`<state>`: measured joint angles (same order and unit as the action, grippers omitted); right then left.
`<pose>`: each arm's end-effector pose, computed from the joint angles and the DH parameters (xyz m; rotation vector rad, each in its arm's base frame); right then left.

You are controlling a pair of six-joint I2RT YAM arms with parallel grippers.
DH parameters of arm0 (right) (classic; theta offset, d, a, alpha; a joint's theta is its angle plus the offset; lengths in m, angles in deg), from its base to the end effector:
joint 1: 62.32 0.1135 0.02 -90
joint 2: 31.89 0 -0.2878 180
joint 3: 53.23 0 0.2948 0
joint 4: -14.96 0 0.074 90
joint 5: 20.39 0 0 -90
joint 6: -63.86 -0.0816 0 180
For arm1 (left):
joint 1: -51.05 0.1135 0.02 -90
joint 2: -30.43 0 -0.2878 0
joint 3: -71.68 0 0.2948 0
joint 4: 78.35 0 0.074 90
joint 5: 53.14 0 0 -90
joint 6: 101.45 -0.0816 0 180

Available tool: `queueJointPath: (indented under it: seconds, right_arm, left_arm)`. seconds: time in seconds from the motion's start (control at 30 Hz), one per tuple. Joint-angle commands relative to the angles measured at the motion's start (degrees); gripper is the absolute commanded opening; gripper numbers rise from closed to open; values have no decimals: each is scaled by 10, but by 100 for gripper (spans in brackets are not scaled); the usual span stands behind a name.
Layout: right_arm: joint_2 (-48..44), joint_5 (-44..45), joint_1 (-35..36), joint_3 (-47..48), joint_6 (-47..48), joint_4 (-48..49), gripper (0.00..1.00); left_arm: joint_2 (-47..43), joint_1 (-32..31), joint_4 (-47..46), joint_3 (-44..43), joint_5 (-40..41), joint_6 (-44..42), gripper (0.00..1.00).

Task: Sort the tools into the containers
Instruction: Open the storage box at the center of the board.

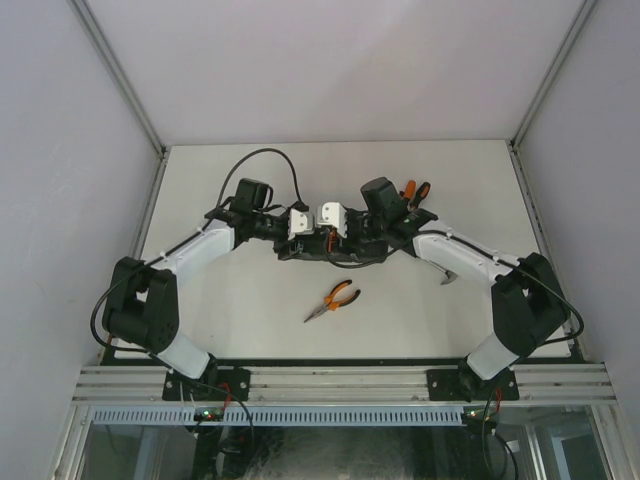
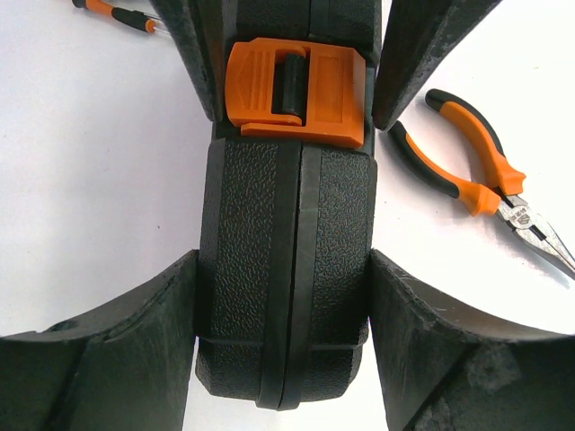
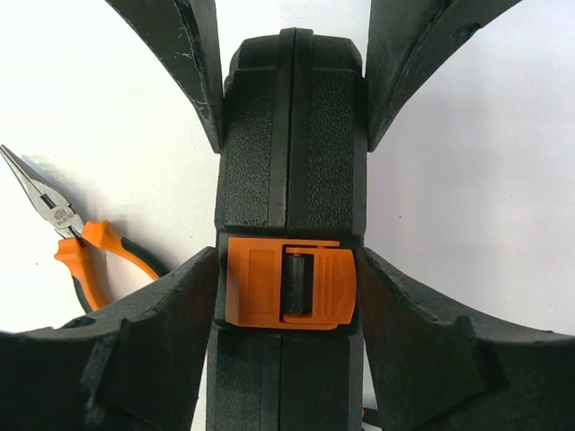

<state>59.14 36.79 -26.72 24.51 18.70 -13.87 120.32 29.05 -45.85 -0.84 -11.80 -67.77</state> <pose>0.3140 0.2792 0.2379 -1.6469 1.5002 0.5694 0.3324 -0.2004 0.2155 1.6348 1.4444 -0.6979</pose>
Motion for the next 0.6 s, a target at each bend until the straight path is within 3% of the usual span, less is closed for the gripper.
queueJointPath:
  seconds: [0.0,0.2,0.57]
  right_arm:
    - [-24,17,-6,-19,4,-6,57]
    - [-48,29,1,-43,1,30,48]
    - [-71,129,49,-92,10,93,35]
  left_arm:
    - [5,1,10,-35,-10,-1,0]
    - [8,3,10,-43,-16,13,0]
    - [15,6,10,-49,-20,24,0]
